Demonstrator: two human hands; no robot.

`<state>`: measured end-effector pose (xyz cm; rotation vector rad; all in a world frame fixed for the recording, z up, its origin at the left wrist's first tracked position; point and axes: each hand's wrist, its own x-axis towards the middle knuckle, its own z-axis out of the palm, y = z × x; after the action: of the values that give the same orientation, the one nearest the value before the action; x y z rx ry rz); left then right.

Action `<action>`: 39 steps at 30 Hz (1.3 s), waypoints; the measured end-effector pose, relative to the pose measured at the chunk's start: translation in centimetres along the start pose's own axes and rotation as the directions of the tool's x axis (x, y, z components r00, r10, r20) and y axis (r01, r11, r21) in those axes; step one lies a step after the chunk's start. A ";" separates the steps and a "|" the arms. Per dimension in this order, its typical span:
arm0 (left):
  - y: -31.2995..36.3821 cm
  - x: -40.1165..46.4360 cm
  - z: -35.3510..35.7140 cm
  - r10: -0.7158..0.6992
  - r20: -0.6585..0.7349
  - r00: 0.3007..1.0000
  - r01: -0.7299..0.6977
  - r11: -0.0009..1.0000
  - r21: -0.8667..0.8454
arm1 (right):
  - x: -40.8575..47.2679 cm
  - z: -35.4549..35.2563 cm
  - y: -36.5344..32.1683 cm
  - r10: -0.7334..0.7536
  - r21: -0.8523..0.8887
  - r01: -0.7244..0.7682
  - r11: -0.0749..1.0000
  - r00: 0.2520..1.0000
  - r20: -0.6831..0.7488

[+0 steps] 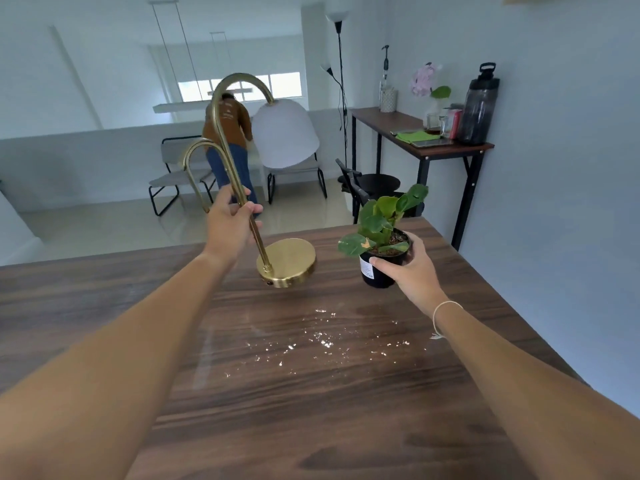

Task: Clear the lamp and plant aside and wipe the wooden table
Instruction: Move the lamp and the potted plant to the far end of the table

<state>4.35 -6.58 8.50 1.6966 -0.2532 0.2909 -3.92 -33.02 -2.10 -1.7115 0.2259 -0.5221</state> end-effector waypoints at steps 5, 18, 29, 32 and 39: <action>0.8 2.1 2.3 0.057 0.121 0.991 -0.062 0.998 0.034 | 1.7 -1.3 -0.7 -0.001 -0.019 0.000 1.000 0.997 -0.076; -3.2 8.3 15.7 -0.003 0.233 0.972 0.010 0.999 -0.030 | 12.1 -6.1 3.7 0.033 -0.070 -0.039 0.997 0.995 -0.089; -6.4 12.0 21.7 -0.072 0.288 0.955 0.067 0.997 0.026 | 17.2 -7.3 8.6 0.072 -0.073 -0.077 0.994 0.995 -0.074; -6.9 12.5 22.1 -0.082 0.301 0.950 0.079 0.997 0.023 | 17.7 -7.3 9.3 0.094 -0.070 -0.100 0.993 0.992 -0.086; -7.0 13.1 22.0 -0.081 0.362 0.929 0.069 0.997 0.046 | 17.6 -7.1 9.4 0.095 -0.050 -0.100 0.994 0.991 -0.090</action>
<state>20.07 -27.38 3.32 1.7818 -0.4584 -0.0817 9.58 -48.77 -6.50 -1.7227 0.3880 -0.5232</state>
